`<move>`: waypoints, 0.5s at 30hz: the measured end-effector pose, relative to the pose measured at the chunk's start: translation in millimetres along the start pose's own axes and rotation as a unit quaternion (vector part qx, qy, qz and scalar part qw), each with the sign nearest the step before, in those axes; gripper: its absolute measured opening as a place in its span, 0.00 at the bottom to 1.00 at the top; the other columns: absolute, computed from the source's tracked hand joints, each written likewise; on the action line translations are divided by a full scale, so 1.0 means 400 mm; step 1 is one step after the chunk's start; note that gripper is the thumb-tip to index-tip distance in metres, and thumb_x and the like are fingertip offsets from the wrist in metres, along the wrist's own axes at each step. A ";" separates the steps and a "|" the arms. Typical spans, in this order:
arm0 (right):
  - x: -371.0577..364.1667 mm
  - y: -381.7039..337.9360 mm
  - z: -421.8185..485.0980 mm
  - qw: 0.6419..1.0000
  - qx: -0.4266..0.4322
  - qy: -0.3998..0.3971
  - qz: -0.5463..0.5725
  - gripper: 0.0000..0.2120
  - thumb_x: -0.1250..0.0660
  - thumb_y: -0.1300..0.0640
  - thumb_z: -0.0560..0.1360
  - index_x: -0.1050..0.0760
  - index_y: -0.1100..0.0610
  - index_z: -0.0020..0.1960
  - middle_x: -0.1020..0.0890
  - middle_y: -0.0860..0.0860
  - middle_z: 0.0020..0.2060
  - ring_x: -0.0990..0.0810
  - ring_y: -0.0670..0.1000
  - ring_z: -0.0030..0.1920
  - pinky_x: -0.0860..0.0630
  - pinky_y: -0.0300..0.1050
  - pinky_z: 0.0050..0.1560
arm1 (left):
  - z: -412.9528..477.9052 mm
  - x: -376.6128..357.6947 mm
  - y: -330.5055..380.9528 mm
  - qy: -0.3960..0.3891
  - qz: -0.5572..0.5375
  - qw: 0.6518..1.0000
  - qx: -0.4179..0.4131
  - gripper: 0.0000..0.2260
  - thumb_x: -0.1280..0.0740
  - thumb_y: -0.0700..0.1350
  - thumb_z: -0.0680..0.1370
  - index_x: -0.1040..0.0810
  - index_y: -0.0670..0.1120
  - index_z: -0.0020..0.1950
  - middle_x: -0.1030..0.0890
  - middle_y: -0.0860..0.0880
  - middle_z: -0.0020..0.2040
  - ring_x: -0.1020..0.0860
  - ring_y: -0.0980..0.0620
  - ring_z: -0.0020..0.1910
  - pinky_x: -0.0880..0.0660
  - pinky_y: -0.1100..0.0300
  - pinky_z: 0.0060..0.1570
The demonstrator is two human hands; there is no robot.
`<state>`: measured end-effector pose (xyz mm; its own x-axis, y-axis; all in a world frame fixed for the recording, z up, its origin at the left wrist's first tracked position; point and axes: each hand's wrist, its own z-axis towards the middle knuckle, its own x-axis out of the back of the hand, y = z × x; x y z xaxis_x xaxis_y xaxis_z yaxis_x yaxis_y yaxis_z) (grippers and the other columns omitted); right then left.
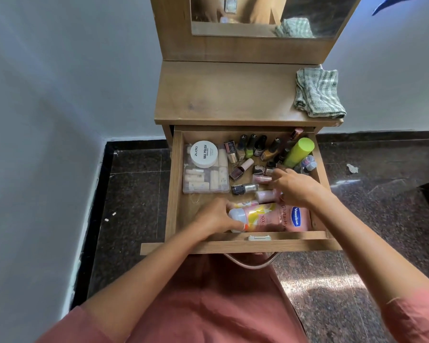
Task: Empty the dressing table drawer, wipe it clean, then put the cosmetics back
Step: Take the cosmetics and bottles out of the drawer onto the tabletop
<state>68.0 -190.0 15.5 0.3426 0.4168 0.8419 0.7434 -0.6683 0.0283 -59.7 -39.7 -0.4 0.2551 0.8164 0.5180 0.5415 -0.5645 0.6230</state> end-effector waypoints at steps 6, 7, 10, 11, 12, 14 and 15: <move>0.003 0.000 -0.001 1.000 0.017 0.007 0.013 0.14 0.36 0.56 0.74 0.25 0.58 0.58 0.29 0.55 0.59 0.29 0.57 0.59 0.26 0.54 0.57 | 0.003 -0.003 -0.006 -0.008 -0.041 0.999 0.003 0.17 0.25 0.49 0.66 0.23 0.48 0.53 0.24 0.53 0.44 0.26 0.55 0.43 0.33 0.65 0.36; 0.003 -0.002 0.000 1.000 0.019 0.014 0.014 0.14 0.36 0.56 0.74 0.25 0.58 0.58 0.28 0.55 0.59 0.29 0.56 0.59 0.26 0.54 0.57 | 0.004 -0.004 -0.009 -0.008 -0.048 0.999 0.003 0.18 0.25 0.48 0.66 0.23 0.47 0.53 0.23 0.53 0.44 0.26 0.55 0.44 0.32 0.64 0.37; 0.010 -0.008 0.005 0.999 0.034 0.014 0.007 0.14 0.36 0.58 0.73 0.24 0.58 0.59 0.27 0.54 0.59 0.28 0.55 0.59 0.26 0.52 0.57 | 0.011 -0.008 -0.016 -0.002 -0.061 0.998 0.004 0.19 0.24 0.49 0.65 0.22 0.46 0.52 0.21 0.51 0.46 0.24 0.53 0.46 0.29 0.60 0.44; 0.013 -0.009 0.007 0.999 0.038 0.007 0.006 0.14 0.36 0.57 0.73 0.24 0.59 0.58 0.27 0.54 0.58 0.27 0.55 0.59 0.26 0.50 0.57 | 0.012 -0.008 -0.017 0.000 -0.065 0.998 0.006 0.19 0.23 0.49 0.64 0.22 0.46 0.52 0.20 0.50 0.47 0.23 0.53 0.46 0.28 0.59 0.45; 0.017 -0.009 0.007 0.999 0.042 0.002 0.006 0.14 0.36 0.55 0.73 0.24 0.59 0.57 0.26 0.54 0.57 0.27 0.55 0.58 0.26 0.49 0.57 | 0.015 -0.010 -0.019 0.001 -0.072 0.997 0.009 0.19 0.23 0.49 0.64 0.21 0.45 0.51 0.19 0.49 0.47 0.23 0.52 0.47 0.27 0.58 0.46; 0.021 -0.003 0.005 0.999 0.052 0.007 0.012 0.15 0.34 0.53 0.72 0.24 0.59 0.55 0.26 0.54 0.56 0.26 0.54 0.57 0.27 0.47 0.56 | 0.018 -0.010 -0.022 -0.003 -0.095 0.995 0.014 0.16 0.23 0.48 0.64 0.21 0.45 0.47 0.19 0.48 0.45 0.22 0.52 0.46 0.25 0.56 0.48; 0.023 0.001 0.003 0.998 0.055 0.013 0.018 0.16 0.33 0.52 0.71 0.25 0.59 0.55 0.25 0.54 0.56 0.26 0.54 0.57 0.27 0.47 0.56 | 0.019 -0.009 -0.023 -0.007 -0.116 0.993 0.015 0.15 0.23 0.48 0.64 0.21 0.45 0.45 0.20 0.49 0.43 0.23 0.53 0.44 0.25 0.56 0.48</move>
<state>72.2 -185.8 22.5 0.3561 0.3771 0.8550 0.7904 -0.6097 -0.0603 -59.6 -36.5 -12.6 0.1320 0.9259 0.3540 0.6112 -0.3572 0.7063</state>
